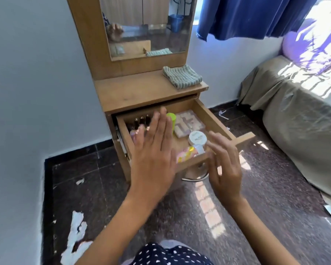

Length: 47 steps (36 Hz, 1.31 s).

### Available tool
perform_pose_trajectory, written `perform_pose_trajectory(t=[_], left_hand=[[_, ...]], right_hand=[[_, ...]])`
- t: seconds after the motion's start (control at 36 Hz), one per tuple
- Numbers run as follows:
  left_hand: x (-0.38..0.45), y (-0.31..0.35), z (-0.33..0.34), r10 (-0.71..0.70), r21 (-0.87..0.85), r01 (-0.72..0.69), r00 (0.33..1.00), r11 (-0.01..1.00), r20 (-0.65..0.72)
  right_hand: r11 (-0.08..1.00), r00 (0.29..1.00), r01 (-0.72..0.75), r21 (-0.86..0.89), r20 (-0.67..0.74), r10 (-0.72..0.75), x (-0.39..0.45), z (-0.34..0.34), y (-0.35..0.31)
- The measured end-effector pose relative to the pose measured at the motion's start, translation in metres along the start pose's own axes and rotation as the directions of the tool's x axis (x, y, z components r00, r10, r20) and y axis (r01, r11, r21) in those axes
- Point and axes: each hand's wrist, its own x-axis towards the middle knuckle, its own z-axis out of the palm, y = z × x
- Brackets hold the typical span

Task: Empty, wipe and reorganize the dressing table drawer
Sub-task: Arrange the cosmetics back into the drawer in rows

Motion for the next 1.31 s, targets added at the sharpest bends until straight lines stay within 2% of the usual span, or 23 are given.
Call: perform_pose_trajectory(t=[0.06, 0.08, 0.14, 0.22, 0.33, 0.75, 1.06, 1.31], left_hand=[[-0.042, 0.013, 0.008, 0.069, -0.051, -0.071, 0.997, 0.996, -0.030], [-0.063, 0.016, 0.018, 0.120, -0.023, -0.120, 0.993, 0.992, -0.013], [-0.100, 0.015, 0.043, 0.187, 0.093, -0.197, 0.976, 0.976, 0.108], [-0.139, 0.007, 0.074, 0.126, 0.138, -0.169, 0.954, 0.976, 0.273], [-0.163, -0.008, 0.092, 0.008, 0.128, -0.056, 0.939, 0.990, 0.345], [-0.143, -0.036, 0.113, -0.091, 0.170, 0.035, 0.939, 0.985, 0.332], [-0.098, -0.079, 0.128, -0.135, 0.204, 0.058, 0.911, 0.977, 0.389], [-0.060, -0.121, 0.147, -0.158, 0.196, 0.088, 0.911, 0.977, 0.380]], right_hand=[[0.998, 1.000, 0.016, -0.052, 0.022, -0.015, -0.042, -0.004, 0.006], [0.996, 0.998, 0.003, -0.087, 0.061, 0.002, -0.062, -0.004, 0.011], [0.990, 0.983, -0.028, -0.139, 0.176, 0.053, -0.097, 0.001, 0.024], [0.984, 0.933, -0.051, -0.170, 0.343, 0.108, -0.128, 0.013, 0.038], [0.982, 0.884, -0.058, -0.177, 0.447, 0.133, -0.139, 0.026, 0.040], [0.989, 0.869, -0.031, -0.145, 0.486, 0.099, -0.114, 0.051, 0.050], [0.989, 0.859, -0.047, -0.141, 0.499, 0.112, -0.070, 0.102, 0.059], [0.979, 0.825, -0.008, -0.204, 0.552, 0.121, -0.028, 0.148, 0.069]])
